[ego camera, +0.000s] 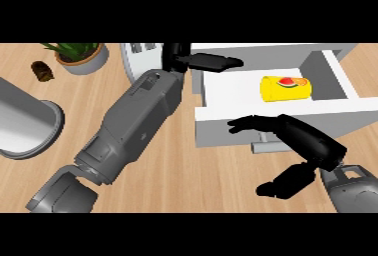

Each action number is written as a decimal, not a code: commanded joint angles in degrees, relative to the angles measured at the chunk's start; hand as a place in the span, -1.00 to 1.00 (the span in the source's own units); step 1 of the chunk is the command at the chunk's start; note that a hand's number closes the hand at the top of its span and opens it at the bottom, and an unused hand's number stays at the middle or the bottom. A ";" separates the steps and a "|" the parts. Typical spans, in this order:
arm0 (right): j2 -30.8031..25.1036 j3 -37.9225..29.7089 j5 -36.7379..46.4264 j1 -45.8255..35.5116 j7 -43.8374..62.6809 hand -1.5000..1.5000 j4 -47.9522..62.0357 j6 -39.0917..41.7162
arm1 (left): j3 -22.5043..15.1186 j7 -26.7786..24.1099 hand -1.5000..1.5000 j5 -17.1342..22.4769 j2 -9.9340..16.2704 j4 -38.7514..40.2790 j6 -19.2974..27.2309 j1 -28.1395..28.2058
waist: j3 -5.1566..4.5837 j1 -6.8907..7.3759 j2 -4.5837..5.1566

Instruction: Pick up the cup, place it into the drawer and close the drawer

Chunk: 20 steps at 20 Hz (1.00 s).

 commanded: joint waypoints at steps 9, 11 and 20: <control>4.23 7.27 21.76 -6.95 -14.33 1.00 35.84 -11.73 | 1.06 -2.46 -1.00 0.94 2.57 -7.76 -5.66 9.65 | 0.05 7.29 -0.63; 6.32 6.19 22.63 -11.56 -16.71 1.00 43.97 -13.62 | 2.41 -0.95 -1.00 1.71 5.50 -7.83 -7.20 9.42 | 0.07 7.34 -0.22; 4.46 -5.53 19.82 -25.37 -27.75 1.00 63.43 -21.45 | 0.70 0.46 -1.00 1.58 8.72 -15.16 -11.40 17.25 | 0.25 11.19 0.52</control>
